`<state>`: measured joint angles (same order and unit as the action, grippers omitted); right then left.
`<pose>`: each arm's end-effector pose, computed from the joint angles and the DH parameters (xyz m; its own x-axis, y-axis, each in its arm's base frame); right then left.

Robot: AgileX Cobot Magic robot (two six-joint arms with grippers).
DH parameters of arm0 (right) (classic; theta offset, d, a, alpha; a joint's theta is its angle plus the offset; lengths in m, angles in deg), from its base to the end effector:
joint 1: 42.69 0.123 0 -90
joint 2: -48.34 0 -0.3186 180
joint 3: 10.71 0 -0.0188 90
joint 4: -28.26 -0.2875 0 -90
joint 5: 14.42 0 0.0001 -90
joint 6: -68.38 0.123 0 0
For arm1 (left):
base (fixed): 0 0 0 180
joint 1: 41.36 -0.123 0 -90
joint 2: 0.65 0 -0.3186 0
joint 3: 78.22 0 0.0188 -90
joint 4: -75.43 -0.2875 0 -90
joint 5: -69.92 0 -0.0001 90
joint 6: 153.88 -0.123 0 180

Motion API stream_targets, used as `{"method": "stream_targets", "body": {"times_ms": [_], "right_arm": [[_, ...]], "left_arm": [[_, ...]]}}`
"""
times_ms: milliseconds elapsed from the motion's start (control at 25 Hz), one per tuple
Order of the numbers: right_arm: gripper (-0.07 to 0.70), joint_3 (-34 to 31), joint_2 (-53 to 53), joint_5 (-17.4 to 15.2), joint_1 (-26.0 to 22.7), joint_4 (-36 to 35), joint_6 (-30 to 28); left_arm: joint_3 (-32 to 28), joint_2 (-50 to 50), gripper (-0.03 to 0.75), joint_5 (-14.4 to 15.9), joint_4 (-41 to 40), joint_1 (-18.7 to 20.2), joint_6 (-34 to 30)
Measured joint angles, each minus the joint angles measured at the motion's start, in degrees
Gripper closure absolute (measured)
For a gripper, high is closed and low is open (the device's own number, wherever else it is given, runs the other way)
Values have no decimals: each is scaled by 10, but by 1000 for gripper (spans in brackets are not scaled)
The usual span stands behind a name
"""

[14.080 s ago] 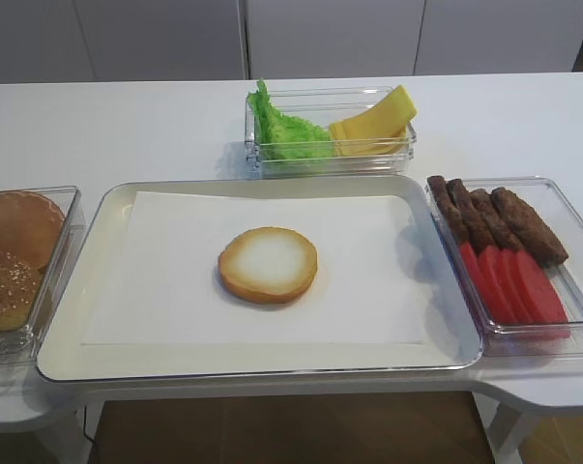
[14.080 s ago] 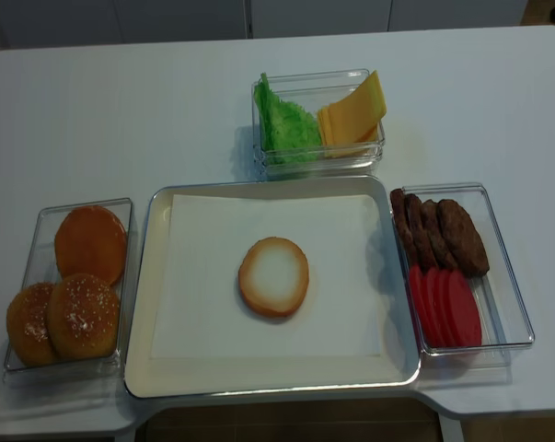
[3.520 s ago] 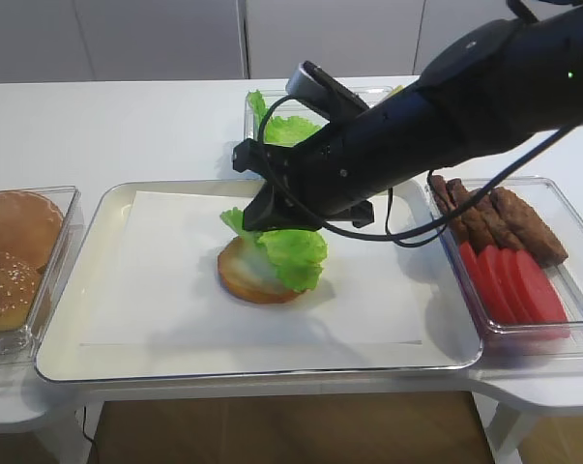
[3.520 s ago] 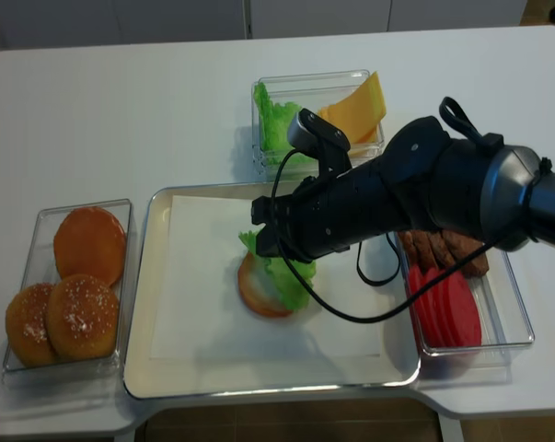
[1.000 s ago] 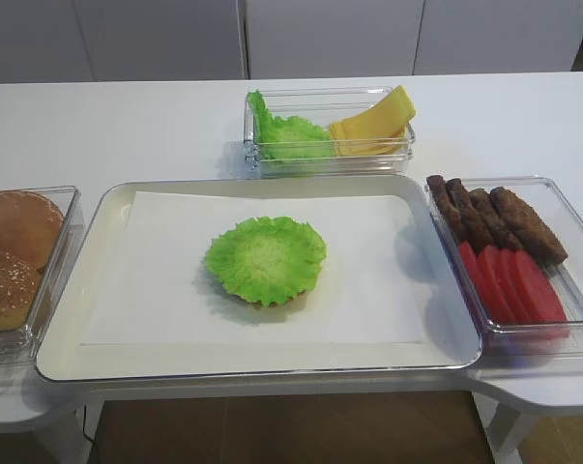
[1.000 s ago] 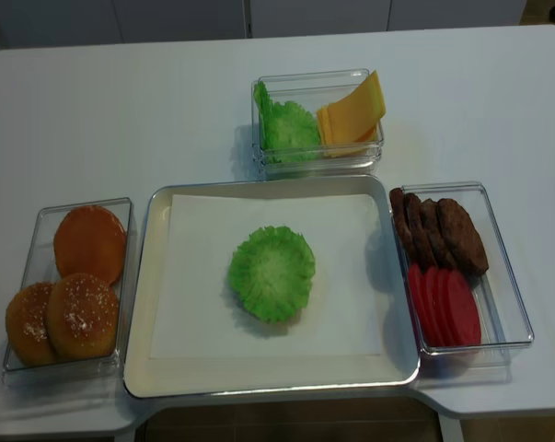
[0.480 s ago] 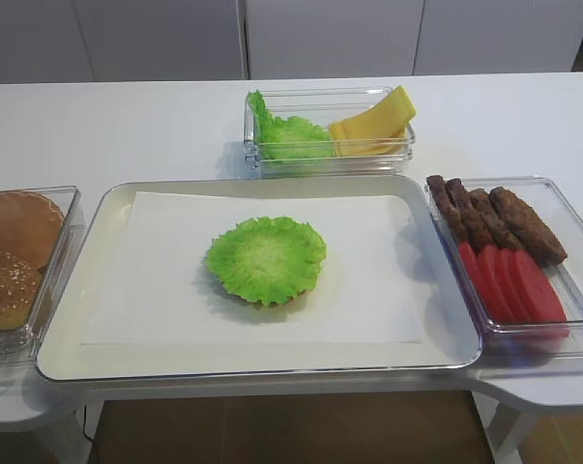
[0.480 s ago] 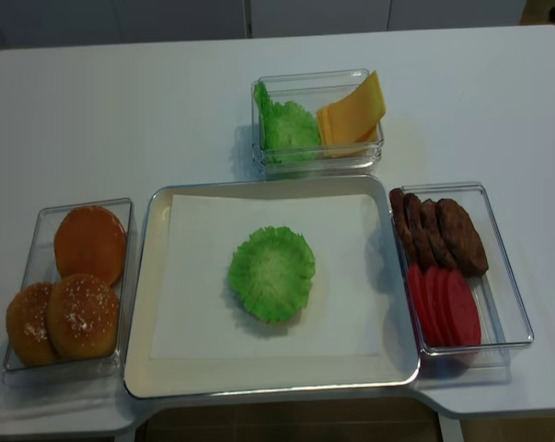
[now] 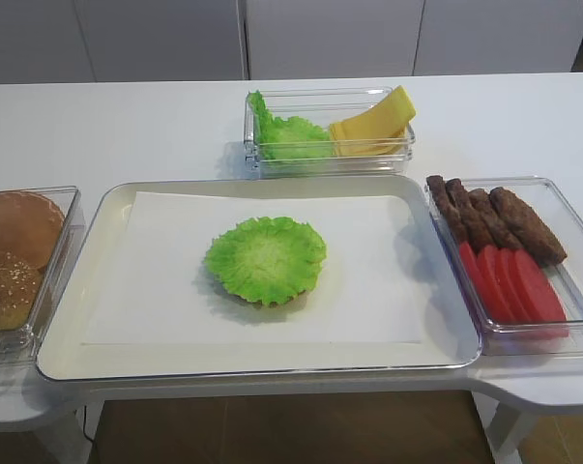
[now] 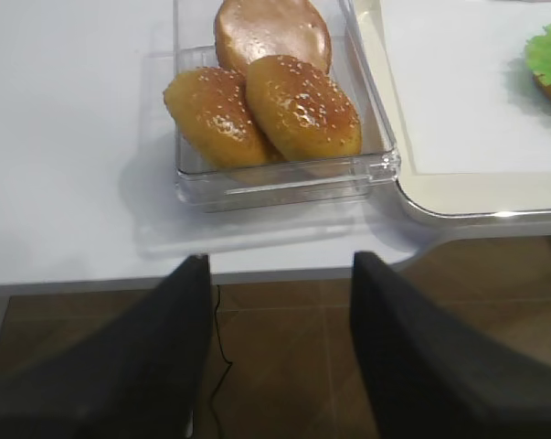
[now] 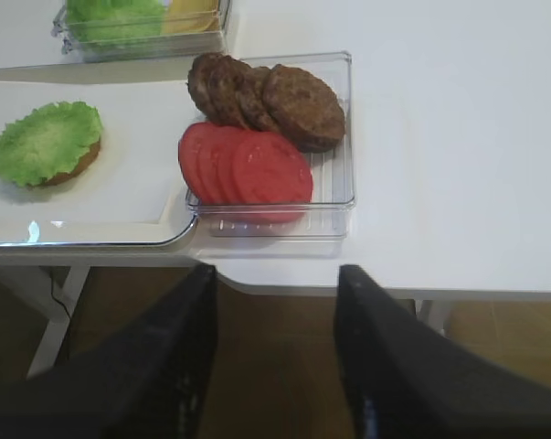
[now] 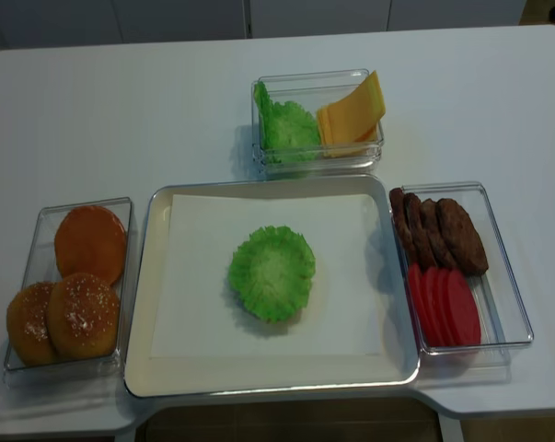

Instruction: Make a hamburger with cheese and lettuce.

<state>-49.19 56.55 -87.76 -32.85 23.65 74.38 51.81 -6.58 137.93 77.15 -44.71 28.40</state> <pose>-0.0143 0.0071 0.3180 -0.5184 0.0391 -0.8542 -0.1714 0.9739 0.1486 0.0128 -0.0027 0.2640 -0.5543 -0.0835 -0.8281 -0.0637 0.9963 -0.0578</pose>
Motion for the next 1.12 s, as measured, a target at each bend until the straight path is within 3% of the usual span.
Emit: {"method": "stream_targets", "body": {"times_ms": [240,520,1120], "right_arm": [[310,-37,-24,-4,0,-7,-11],[310,-89,-24,55,0,-9,-32],[310,-120,-24,84,0,7,-74]], "left_arm": [[0,0,347,0,1,0,0],[0,0,348,0,1,0,0],[0,0,348,0,1,0,0]]}}
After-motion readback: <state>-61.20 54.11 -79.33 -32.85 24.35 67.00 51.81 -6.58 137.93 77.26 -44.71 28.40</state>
